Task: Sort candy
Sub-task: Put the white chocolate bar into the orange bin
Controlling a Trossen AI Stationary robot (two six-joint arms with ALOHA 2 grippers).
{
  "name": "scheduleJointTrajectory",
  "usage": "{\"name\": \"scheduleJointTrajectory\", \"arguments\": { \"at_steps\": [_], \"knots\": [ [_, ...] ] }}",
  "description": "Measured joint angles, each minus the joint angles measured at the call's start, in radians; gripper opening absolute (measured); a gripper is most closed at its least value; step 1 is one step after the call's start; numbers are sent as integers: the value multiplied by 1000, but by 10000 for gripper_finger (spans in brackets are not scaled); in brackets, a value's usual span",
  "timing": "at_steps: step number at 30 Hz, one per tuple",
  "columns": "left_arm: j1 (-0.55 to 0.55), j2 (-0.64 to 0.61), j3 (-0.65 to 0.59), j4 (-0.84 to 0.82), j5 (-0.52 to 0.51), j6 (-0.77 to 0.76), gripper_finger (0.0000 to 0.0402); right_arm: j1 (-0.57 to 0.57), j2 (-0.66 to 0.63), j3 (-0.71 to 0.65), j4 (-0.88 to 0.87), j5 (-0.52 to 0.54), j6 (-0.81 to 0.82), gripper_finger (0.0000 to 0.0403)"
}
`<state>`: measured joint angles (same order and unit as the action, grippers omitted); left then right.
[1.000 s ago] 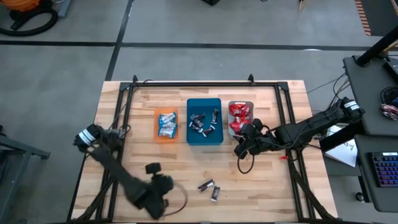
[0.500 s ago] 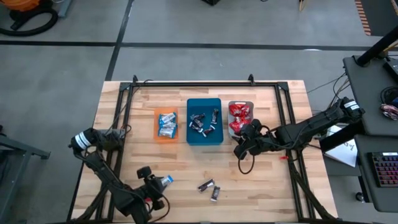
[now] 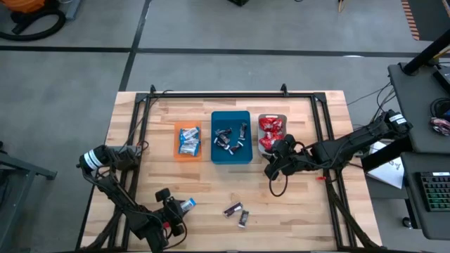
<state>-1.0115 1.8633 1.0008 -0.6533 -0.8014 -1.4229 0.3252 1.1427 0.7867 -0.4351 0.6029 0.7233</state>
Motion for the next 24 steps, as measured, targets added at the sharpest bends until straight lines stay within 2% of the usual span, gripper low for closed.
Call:
{"name": "scheduleJointTrajectory", "arguments": {
  "at_steps": [17,21,24],
  "knots": [
    [-2,-4,-148,248,23,21,169,0,0,-5,5,0,2,89],
    [-1,-5,-155,261,22,23,151,0,0,-5,6,0,2,89],
    [-1,-3,-155,261,28,25,121,0,0,-5,6,0,2,89]
  ]
}}
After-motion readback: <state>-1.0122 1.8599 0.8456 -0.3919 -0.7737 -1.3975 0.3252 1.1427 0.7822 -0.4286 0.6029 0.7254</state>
